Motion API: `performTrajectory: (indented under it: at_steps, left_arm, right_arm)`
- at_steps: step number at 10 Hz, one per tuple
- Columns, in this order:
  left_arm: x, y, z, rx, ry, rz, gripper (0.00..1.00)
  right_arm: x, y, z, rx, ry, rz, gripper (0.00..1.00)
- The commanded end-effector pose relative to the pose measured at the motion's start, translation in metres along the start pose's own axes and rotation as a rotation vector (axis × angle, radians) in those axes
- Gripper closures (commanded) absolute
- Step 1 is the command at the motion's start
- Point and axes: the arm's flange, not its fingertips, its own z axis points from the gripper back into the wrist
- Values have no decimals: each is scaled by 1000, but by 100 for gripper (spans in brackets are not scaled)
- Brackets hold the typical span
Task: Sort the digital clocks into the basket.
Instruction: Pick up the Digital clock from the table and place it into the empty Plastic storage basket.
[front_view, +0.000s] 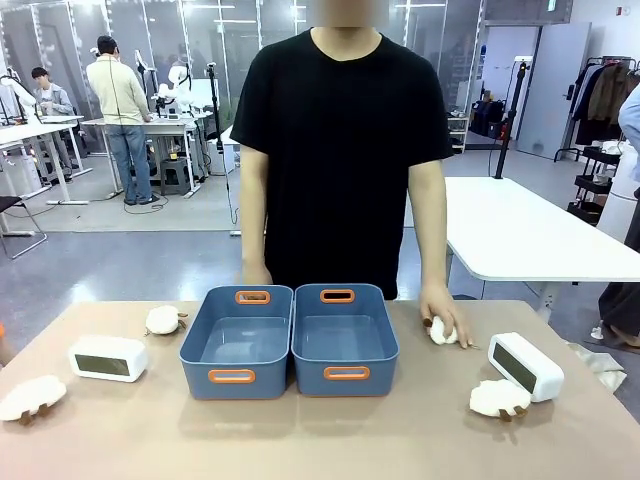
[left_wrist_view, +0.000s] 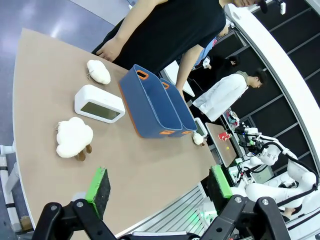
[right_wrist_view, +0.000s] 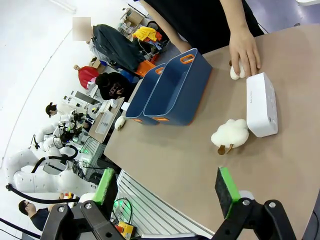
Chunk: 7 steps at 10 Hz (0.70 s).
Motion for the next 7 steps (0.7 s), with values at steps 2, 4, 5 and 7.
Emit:
performTrajectory:
  at_steps: [2, 4, 5, 7]
  left_arm:
    - [-1, 0, 3, -12, 7, -20, 0]
    - [-1, 0, 3, -12, 7, -20, 0]
    - [-1, 0, 3, -12, 7, -20, 0]
    - [-1, 0, 3, -12, 7, -20, 0]
  right_arm:
    - [1, -1, 1, 12, -7, 19, 0]
    - [1, -1, 1, 12, -7, 19, 0]
    - [1, -1, 1, 12, -7, 19, 0]
    - [1, -1, 1, 12, -7, 19, 0]
